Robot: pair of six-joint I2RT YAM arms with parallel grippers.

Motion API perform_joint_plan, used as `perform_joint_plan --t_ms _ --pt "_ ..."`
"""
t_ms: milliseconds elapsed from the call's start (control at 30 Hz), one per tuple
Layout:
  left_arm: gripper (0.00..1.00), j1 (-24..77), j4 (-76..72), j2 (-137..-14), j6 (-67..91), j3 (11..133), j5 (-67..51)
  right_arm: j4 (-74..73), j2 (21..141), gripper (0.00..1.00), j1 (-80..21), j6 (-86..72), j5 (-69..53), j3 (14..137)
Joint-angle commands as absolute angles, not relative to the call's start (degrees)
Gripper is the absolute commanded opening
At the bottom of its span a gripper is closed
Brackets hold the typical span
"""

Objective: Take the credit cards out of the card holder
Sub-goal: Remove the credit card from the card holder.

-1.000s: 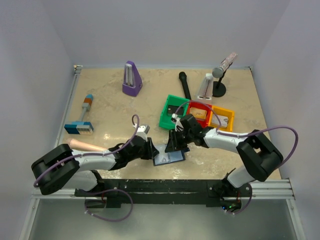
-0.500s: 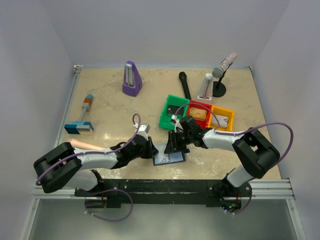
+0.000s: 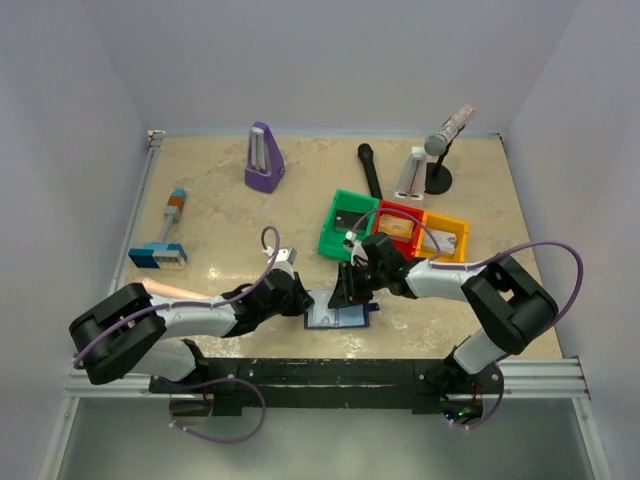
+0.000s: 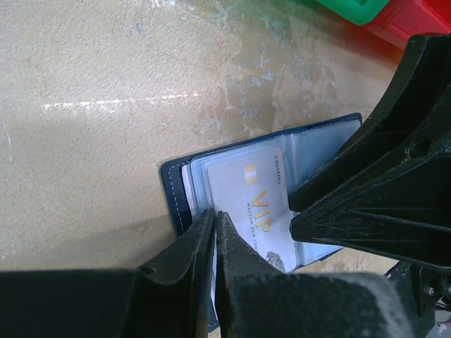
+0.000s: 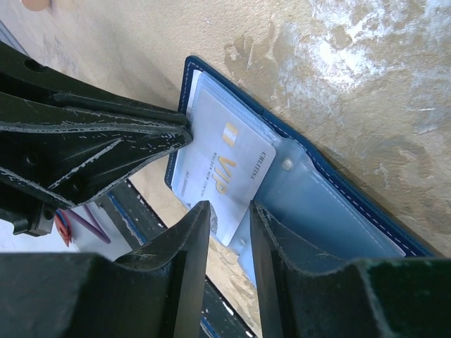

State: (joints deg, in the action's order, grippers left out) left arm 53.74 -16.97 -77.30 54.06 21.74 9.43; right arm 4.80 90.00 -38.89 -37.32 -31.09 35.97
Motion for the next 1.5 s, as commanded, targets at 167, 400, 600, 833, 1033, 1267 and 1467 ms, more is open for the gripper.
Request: perform_joint_plan --t_ms 167,400,600,833,1033,1267,1467 --pt "0.08 53.5 -13.9 -78.6 55.8 21.8 11.6 8.6 91.1 0.36 -37.8 -38.9 -32.5 34.1" --pt "0.05 53.5 -13.7 -78.8 55.9 21.8 11.6 9.7 90.7 0.37 -37.3 -39.2 -33.1 33.6" --pt "0.02 53.5 -13.8 -79.3 56.0 21.9 11.5 14.4 91.0 0.33 -36.9 -41.0 -36.1 32.4" --pt "0.0 53.5 -13.8 -79.7 56.3 21.7 11.8 20.7 91.0 0.34 -35.9 -43.3 -38.8 30.3" --pt "0.0 53.5 -13.9 -79.9 56.7 21.4 12.0 24.5 90.6 0.37 -34.9 -45.2 -40.0 29.1" --pt "0.0 53.6 -15.0 -79.7 57.7 20.0 12.4 27.8 91.1 0.41 -34.1 -48.5 -40.5 28.4" --pt "0.0 53.6 -15.7 -79.7 58.4 19.2 12.7 27.1 91.1 0.41 -34.1 -49.7 -40.3 29.0"
